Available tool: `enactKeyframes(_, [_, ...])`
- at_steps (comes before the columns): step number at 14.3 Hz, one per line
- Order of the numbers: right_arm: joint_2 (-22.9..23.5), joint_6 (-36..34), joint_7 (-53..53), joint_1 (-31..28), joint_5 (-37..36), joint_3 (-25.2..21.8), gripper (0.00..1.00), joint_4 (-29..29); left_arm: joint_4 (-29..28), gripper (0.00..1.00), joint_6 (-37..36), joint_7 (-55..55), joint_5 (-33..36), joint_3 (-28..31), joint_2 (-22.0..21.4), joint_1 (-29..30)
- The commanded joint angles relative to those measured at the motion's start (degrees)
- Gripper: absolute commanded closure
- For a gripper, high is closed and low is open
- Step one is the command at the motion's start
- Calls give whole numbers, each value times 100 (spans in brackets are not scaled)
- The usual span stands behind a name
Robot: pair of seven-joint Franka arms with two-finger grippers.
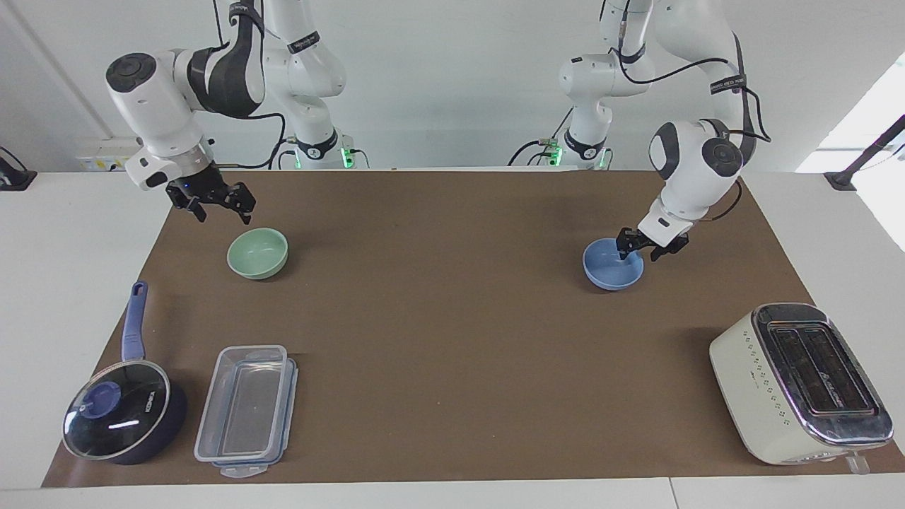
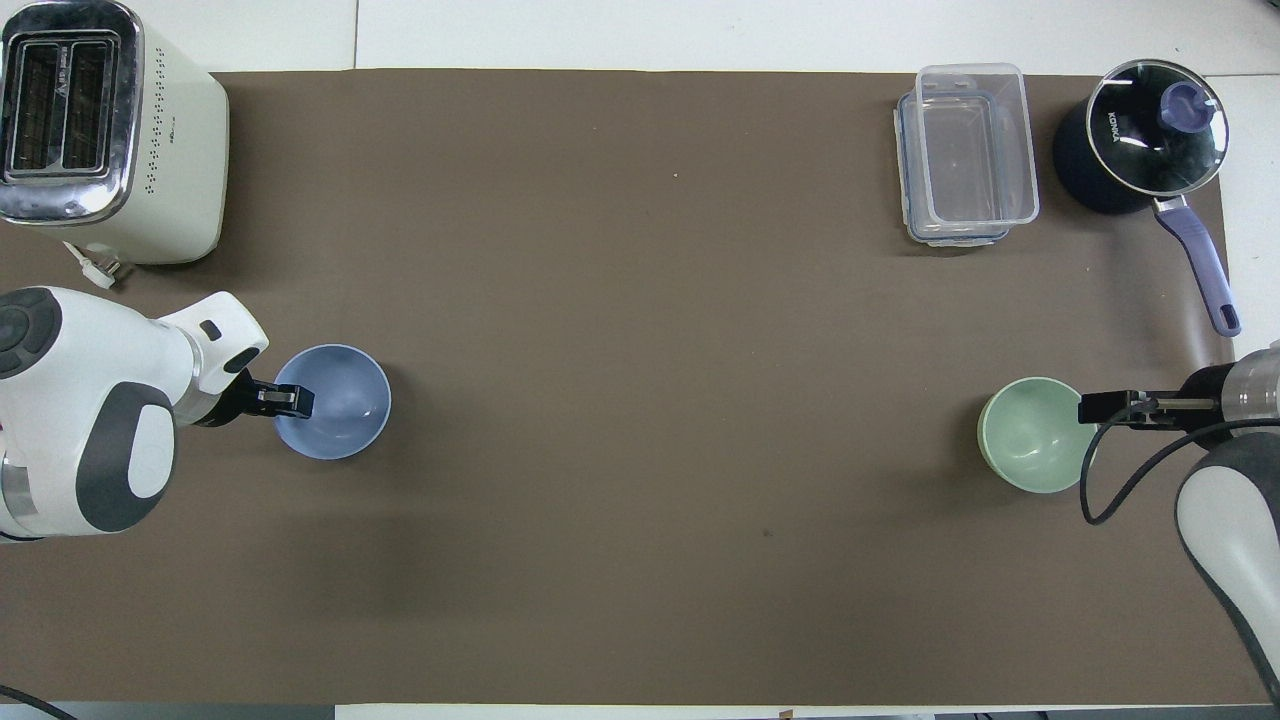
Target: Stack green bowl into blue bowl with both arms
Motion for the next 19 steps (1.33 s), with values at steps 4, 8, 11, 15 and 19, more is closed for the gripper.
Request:
enactKeyframes(4, [310,1031,-103,-269,117,43,0,-580,-119,100,195,125,109,36,-34,-38])
enactKeyframes(8, [696,1603,-120,-444,117,43,0,-774,213,100,30,29,109,36,97,-21])
enactKeyframes(11, [759,1700,-120,-488,126,52,1,-914,1589,100,-1294,-740,30,-17,588,-396])
enactKeyframes(15, [759,1709,-120,-497,126,52,26,-1020,2606,100,-1906,-2638,-497,-17,941,-1617])
enactKeyframes(19, [741,1709,-138,-497,126,52,100,-1073,2281,100,-985,-4311,-760,-17,985,-3050])
